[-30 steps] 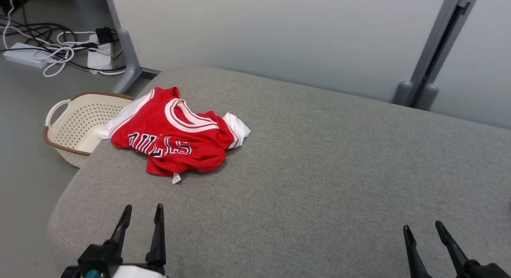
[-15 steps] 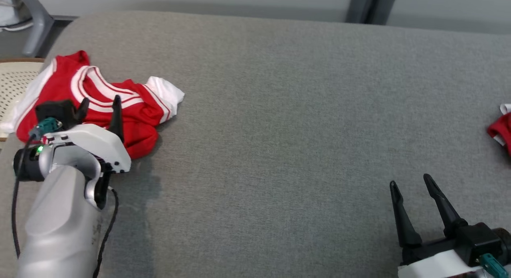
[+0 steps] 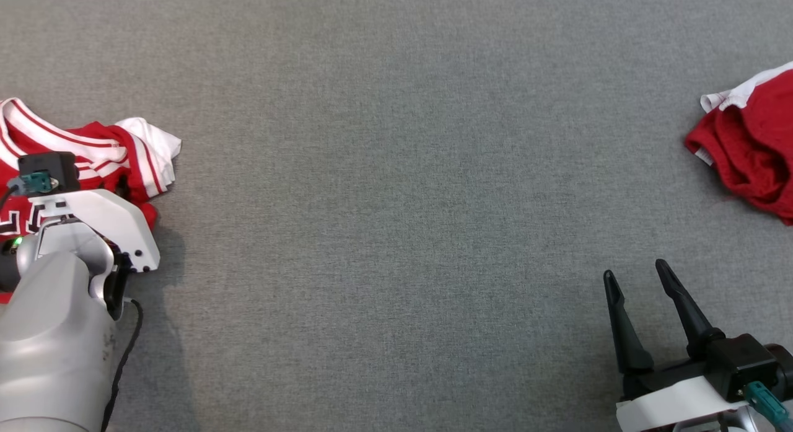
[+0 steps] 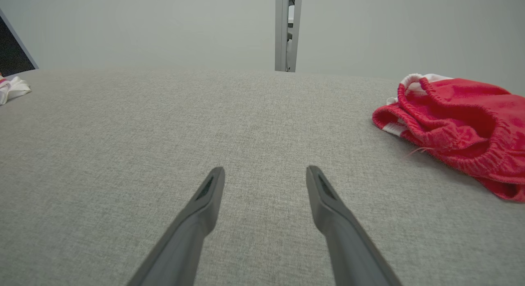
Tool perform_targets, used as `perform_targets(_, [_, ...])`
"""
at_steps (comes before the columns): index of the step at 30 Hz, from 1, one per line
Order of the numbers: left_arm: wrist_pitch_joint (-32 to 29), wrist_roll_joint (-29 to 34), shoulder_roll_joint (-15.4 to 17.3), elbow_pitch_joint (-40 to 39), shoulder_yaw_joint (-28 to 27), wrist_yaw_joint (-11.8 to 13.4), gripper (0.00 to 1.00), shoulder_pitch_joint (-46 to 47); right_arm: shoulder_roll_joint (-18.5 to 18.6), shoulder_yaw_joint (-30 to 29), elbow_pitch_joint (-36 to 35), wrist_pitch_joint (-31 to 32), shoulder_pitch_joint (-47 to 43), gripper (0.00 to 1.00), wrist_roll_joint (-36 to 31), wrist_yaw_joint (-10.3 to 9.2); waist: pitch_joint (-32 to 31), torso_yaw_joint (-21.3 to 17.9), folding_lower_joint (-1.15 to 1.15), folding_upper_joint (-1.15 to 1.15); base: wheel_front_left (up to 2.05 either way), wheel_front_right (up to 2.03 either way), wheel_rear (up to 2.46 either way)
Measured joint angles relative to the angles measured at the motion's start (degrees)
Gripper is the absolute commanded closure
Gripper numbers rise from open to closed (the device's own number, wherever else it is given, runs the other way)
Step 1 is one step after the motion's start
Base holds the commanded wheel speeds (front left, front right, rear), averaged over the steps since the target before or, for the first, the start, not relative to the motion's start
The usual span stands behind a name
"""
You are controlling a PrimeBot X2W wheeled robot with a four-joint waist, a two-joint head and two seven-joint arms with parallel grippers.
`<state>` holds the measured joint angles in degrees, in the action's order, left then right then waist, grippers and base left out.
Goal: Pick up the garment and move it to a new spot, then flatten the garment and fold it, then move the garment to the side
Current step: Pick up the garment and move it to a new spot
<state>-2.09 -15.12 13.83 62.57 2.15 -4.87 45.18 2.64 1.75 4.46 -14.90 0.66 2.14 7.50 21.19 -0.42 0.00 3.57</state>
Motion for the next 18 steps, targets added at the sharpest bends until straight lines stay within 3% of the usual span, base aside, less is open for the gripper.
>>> perform_targets(9, [5.95,0.90,-4.01,-0.03,3.22,-1.16,1.00,0.05,-0.03,0.70,1.46,0.00,-1.38,0.00,1.48,0.00,-5.97,1.54,0.00,0.00,0.00,0.00,0.00])
perform_targets(15, [8.15,-1.26,-8.69,-6.43,6.38,-2.34,1.00,-0.99,-0.02,0.35,1.67,0.01,-3.95,0.00,2.41,0.00,-11.35,1.70,0.00,0.00,0.00,0.00,0.00])
perform_targets(18, [5.87,-3.34,-10.04,-12.78,12.18,-2.46,1.00,-4.10,-0.03,0.24,1.65,0.00,-5.55,0.00,2.89,0.00,-13.70,1.20,0.00,0.00,0.00,0.00,0.00])
